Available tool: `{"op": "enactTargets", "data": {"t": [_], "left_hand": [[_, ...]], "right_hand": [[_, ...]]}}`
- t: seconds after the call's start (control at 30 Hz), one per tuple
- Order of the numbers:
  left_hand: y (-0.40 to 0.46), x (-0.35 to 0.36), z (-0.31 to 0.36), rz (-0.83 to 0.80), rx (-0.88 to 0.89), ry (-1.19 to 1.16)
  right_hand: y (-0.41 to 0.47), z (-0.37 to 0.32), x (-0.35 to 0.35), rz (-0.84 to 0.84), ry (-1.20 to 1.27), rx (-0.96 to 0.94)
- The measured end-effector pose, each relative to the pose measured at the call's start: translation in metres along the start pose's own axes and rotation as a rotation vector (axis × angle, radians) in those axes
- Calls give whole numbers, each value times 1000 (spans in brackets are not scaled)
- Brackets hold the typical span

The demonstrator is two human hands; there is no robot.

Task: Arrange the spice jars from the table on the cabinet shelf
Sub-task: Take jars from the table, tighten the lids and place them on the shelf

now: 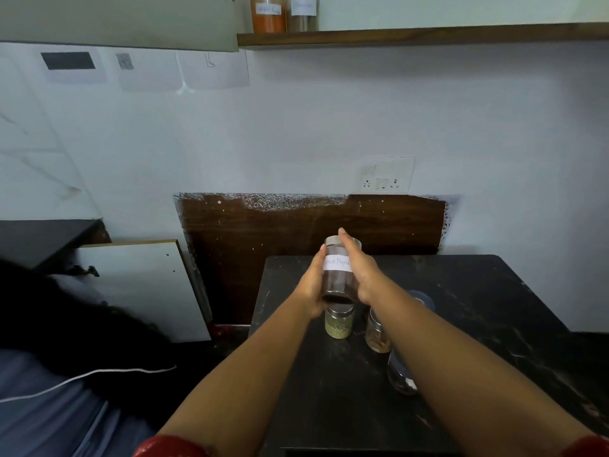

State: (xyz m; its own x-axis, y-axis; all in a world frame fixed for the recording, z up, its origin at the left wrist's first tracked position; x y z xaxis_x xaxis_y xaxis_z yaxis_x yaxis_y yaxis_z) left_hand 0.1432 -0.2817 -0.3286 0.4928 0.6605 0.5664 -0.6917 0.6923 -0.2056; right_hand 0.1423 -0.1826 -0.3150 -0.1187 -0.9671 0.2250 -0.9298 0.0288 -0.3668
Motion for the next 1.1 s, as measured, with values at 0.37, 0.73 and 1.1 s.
{"op": "enactTargets", "data": {"t": [0.37, 0.73, 1.1], "left_hand": [[5, 3, 7, 9, 23, -62], [18, 20, 53, 67, 99, -34], [34, 88, 156, 80, 344, 276]], "right_hand": [[-8, -12, -2, 93, 48, -48], [-19, -29, 8, -13, -55, -211], [-27, -153, 2, 119, -373, -517]]}}
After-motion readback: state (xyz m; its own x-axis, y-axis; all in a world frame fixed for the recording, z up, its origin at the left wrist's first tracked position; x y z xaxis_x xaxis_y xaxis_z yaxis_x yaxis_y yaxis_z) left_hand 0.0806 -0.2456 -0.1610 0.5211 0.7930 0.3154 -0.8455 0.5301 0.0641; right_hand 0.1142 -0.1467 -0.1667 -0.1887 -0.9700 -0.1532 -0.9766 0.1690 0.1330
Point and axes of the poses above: each hand's wrist, its own y-axis towards the middle knuckle, its own x-axis out of the palm, z = x × y, the point moved 5 cm from there along y, towards the middle knuckle, and after that the axes turned 13 degrees about -z, right-handed, at the moved point
